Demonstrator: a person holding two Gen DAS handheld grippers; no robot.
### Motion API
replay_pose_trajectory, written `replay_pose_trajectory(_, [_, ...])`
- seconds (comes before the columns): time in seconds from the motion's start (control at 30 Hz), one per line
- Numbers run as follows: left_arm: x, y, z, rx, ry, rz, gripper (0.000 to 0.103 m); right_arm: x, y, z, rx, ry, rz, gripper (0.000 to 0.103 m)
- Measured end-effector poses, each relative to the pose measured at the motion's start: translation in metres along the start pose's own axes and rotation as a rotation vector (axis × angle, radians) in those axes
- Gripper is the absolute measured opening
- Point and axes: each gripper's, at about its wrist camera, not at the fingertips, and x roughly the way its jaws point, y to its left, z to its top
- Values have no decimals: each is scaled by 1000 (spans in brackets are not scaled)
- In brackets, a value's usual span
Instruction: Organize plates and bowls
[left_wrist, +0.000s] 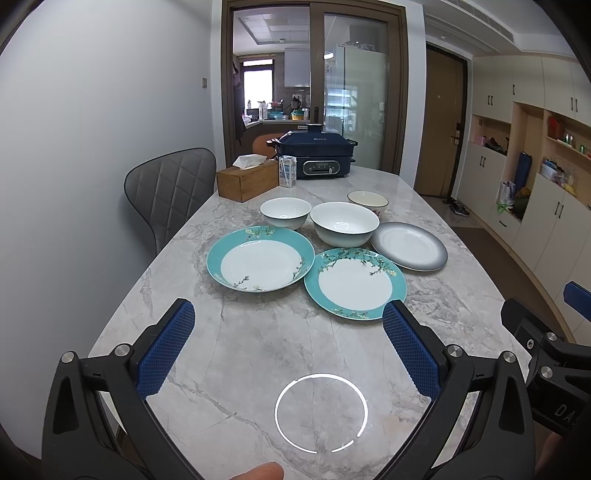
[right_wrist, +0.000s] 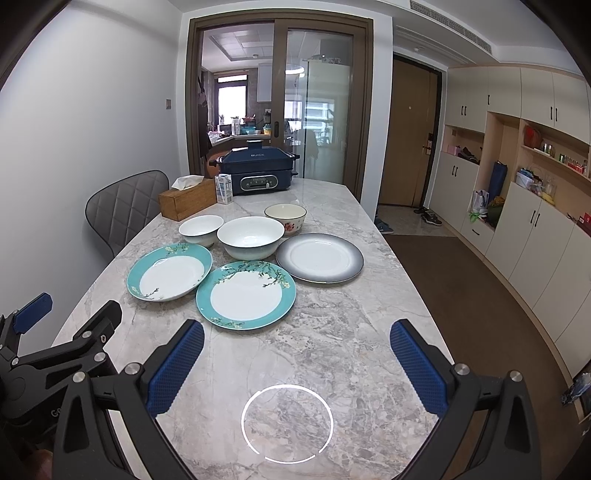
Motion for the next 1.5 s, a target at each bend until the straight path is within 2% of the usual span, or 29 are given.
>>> replay_pose_trajectory(1.5, [1, 0, -3, 0, 3, -1, 103, 2, 1, 0, 4, 0, 3, 103])
